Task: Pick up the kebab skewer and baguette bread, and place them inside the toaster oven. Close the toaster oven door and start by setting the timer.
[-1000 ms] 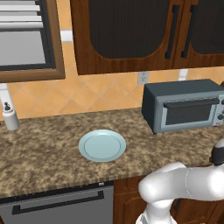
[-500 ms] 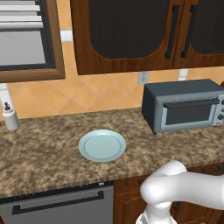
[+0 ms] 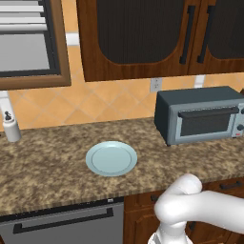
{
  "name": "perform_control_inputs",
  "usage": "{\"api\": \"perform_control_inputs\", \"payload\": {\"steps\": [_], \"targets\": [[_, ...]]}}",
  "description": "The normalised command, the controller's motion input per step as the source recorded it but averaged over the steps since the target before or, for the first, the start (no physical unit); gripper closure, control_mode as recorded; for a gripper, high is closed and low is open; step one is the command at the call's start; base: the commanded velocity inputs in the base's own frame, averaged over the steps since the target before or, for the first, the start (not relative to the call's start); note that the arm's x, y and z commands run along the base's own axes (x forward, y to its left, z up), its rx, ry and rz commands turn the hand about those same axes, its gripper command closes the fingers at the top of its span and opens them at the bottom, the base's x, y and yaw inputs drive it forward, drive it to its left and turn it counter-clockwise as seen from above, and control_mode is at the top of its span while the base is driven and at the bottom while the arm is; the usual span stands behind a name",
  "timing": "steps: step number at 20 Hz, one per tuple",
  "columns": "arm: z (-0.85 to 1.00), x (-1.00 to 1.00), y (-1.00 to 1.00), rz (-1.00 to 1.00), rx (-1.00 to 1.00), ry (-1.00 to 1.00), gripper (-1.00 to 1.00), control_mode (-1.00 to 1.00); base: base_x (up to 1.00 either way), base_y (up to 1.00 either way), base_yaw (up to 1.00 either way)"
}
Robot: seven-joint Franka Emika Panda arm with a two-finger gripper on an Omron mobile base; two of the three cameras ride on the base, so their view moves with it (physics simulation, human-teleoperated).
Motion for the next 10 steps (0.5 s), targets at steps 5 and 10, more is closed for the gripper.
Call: {"api": "perform_control_inputs", "payload": {"steps": [5,10], "targets": [[-0.03,0.22,-0.03,-0.03,0.00,-0.01,-1.00,-1.00,0.00,0.00,0.00],[0.00,0.14,-0.03,-0.03,0.00,0.00,-1.00,-1.00,0.00,0.00,0.00]]}}
